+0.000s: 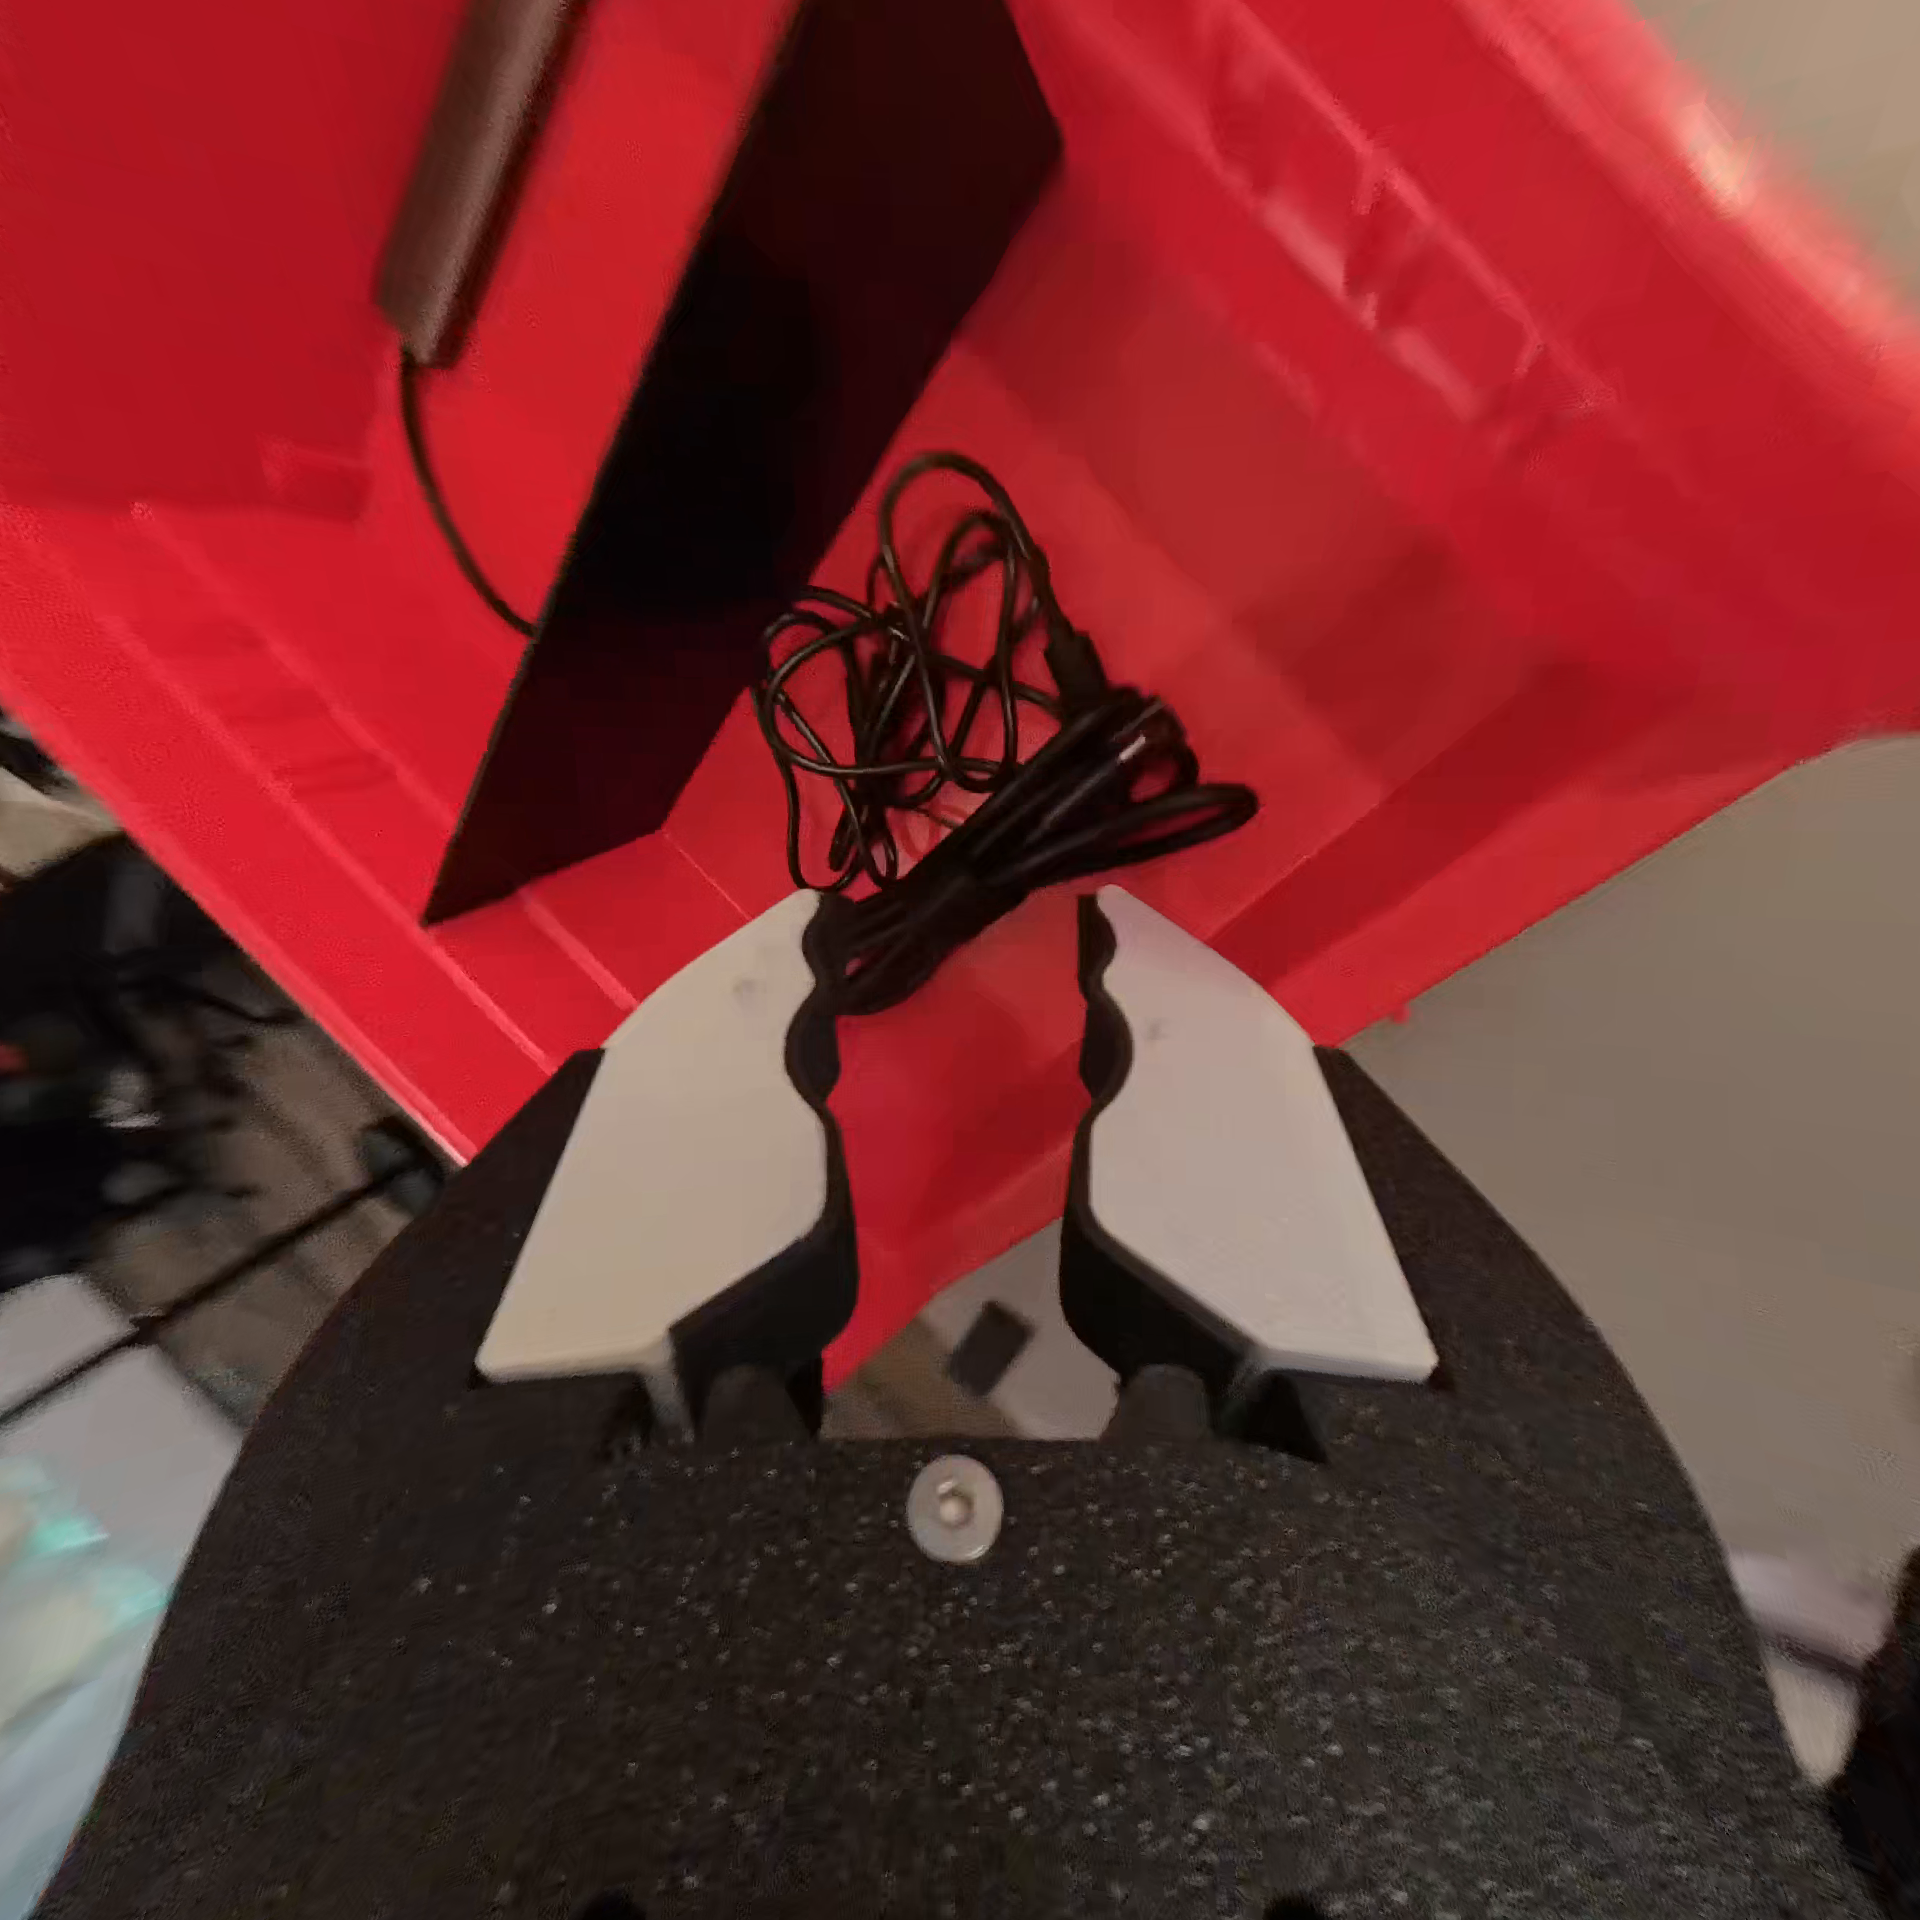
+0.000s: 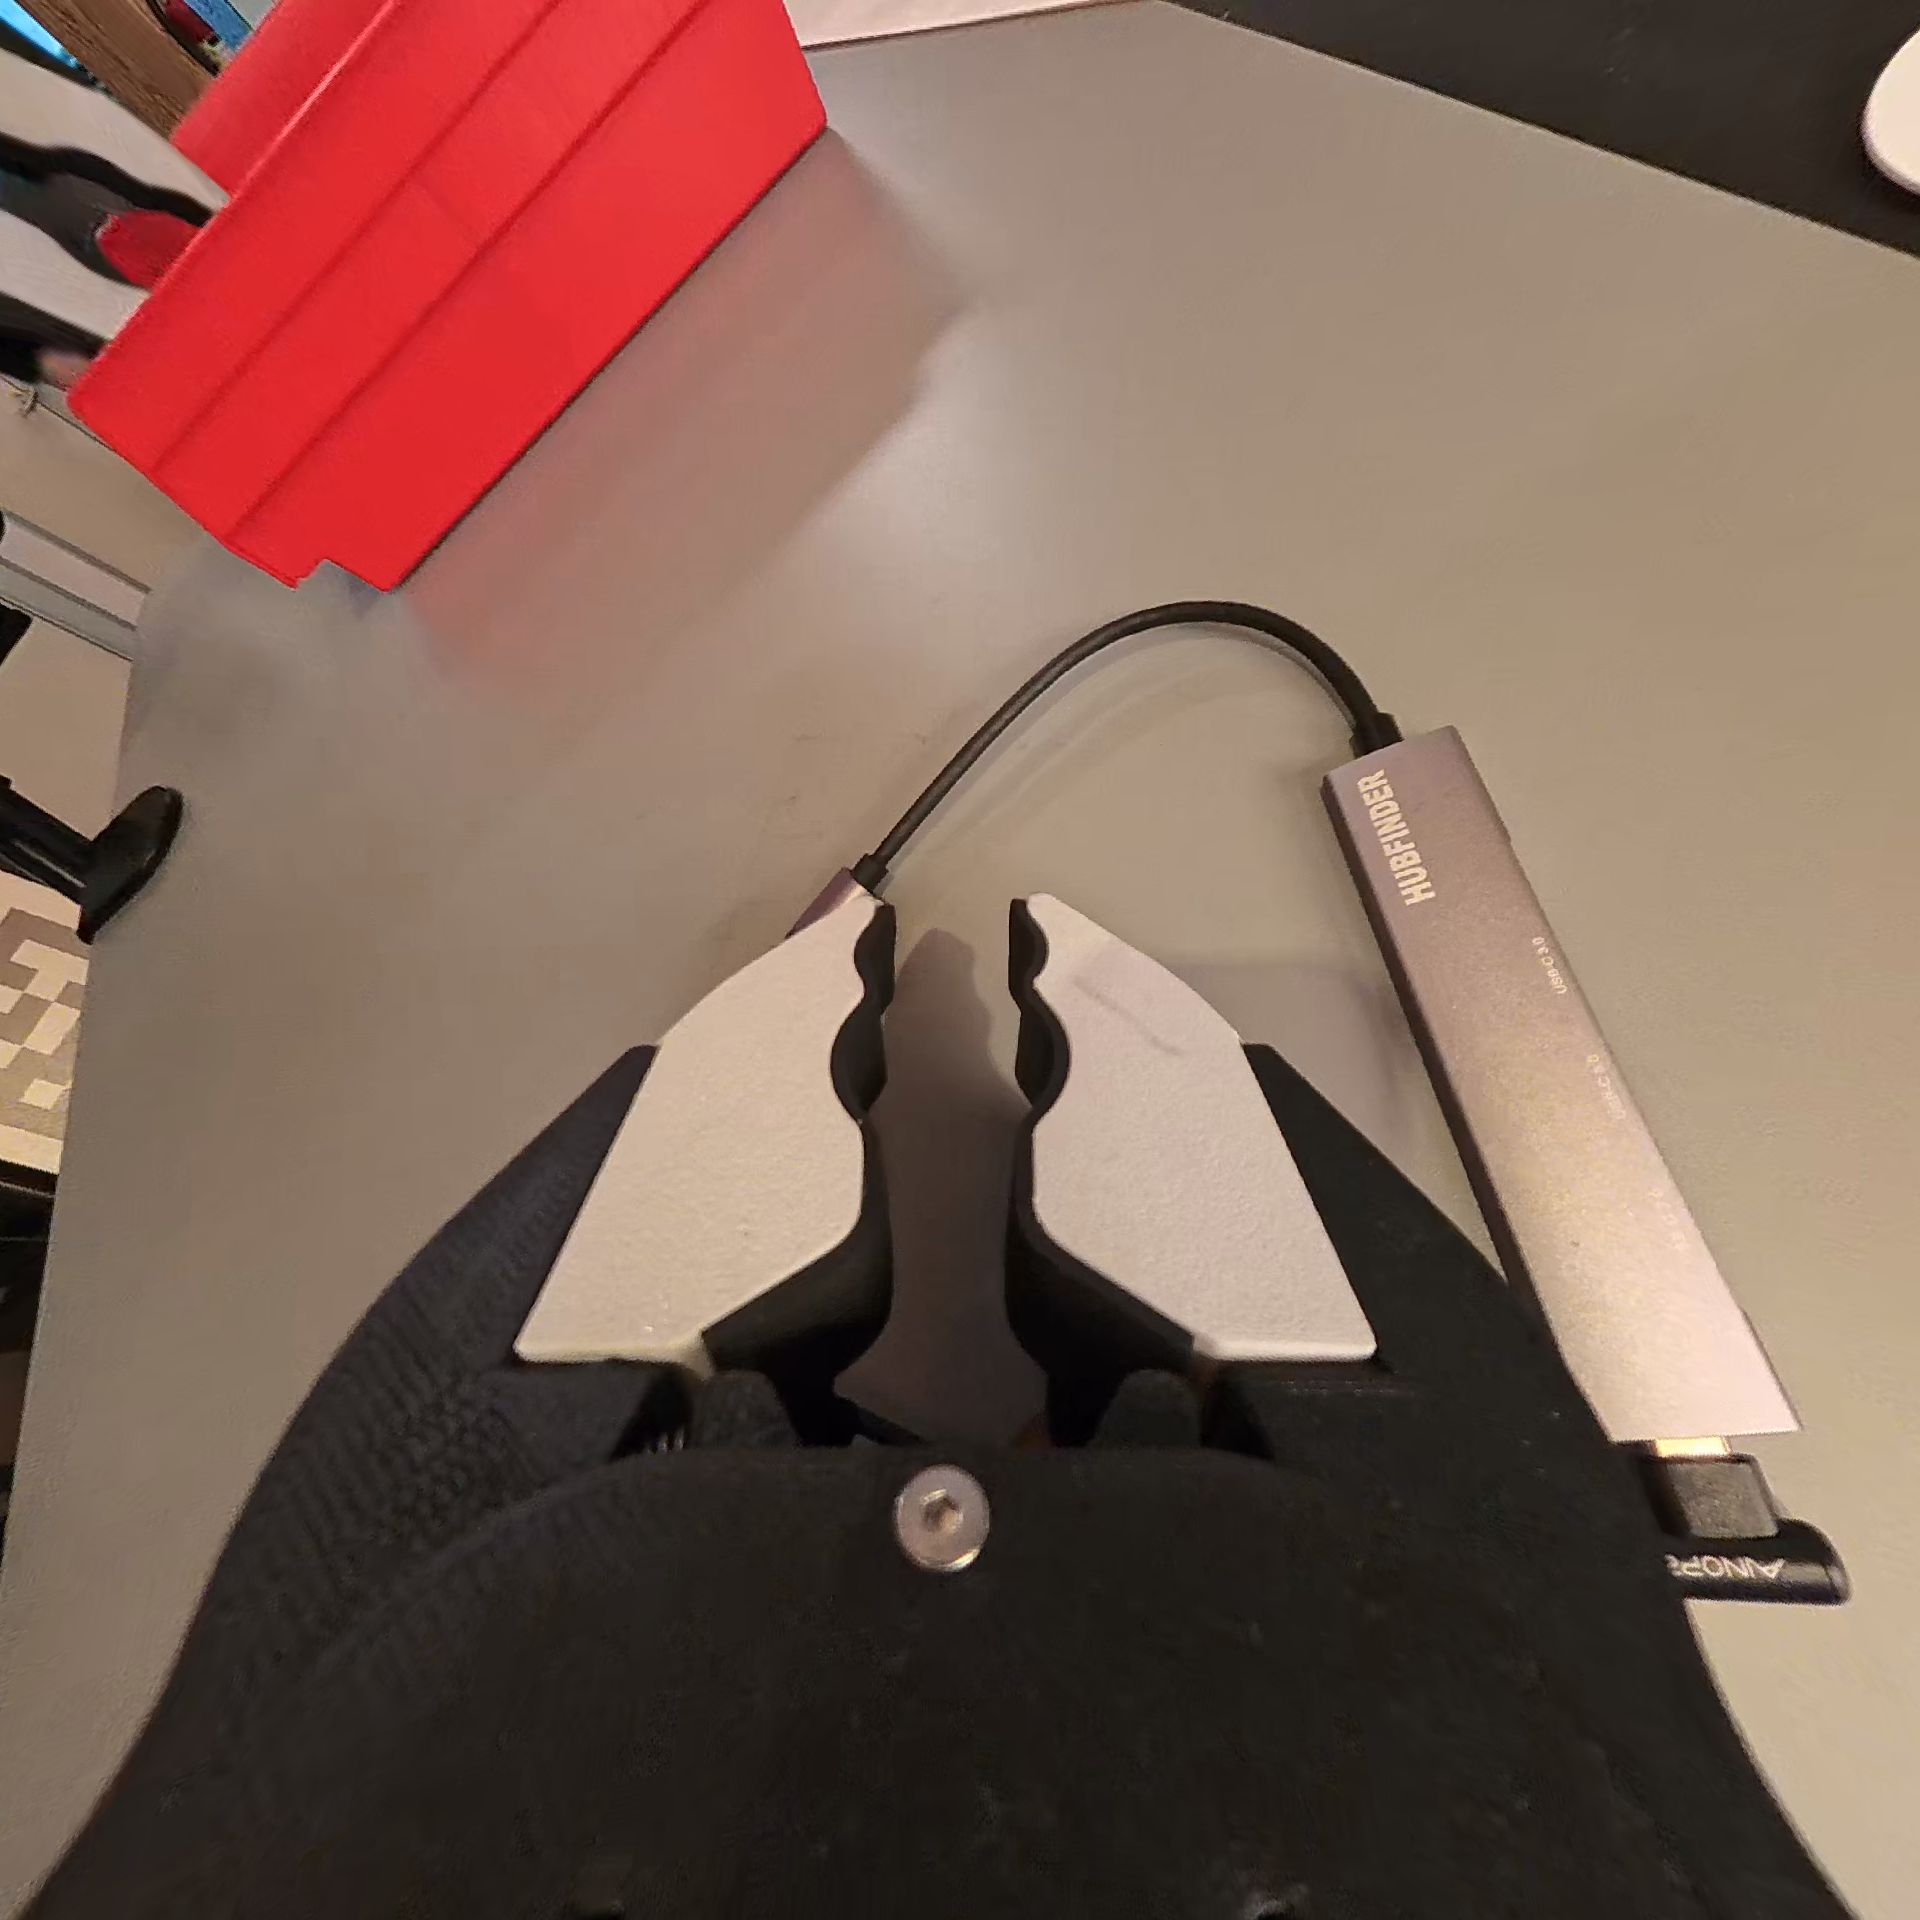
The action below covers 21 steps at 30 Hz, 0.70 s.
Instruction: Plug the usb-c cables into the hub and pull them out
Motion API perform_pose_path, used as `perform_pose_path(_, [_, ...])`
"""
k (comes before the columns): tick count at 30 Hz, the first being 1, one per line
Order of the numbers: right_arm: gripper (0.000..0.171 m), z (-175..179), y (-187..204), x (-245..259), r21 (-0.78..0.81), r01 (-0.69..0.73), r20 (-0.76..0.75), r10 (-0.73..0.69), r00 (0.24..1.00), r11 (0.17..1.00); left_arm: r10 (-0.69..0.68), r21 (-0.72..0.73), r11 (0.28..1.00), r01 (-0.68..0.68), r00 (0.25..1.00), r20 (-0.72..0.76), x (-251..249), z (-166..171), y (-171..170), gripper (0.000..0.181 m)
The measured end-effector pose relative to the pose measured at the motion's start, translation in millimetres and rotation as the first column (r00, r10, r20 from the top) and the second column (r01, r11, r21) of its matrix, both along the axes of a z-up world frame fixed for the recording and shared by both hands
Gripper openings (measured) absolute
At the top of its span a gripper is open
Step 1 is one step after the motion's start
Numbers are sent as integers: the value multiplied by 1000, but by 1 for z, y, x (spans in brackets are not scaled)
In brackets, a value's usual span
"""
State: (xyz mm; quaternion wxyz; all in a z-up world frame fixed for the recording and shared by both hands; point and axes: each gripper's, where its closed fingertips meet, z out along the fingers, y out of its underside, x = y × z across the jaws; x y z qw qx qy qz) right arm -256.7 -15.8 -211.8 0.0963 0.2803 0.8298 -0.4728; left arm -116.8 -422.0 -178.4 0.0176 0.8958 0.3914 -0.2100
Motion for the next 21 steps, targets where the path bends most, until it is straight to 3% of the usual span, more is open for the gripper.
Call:
perform_pose_path(1, [21, 0, 0, 0, -6, 1, 5, 0, 1000, 1000, -61, -65, 996, 65, 996, 59, -1, -5, -2, 45])
perform_pose_path(5, [21, 2, 1, 0, -28, 5, 21, -4, 1000, 1000, -209, -83, 969, 233, 951, 229, -3, -26, 8, 41])
perform_pose_path(10, [21, 4, 1, -1, -41, 8, 31, -7, 1000, 999, -210, -148, 947, 286, 897, 389, 5, -53, -9, 36])
perform_pose_path(15, [21, 5, 2, -2, -55, 12, 43, -10, 999, 998, -179, -166, 957, 239, 933, 313, 2, -33, -15, 22])
perform_pose_path(21, [21, 5, 2, -2, -68, 10, 73, -5, 997, 998, -124, -128, 983, 131, 990, 66, -3, 35, -14, 19])
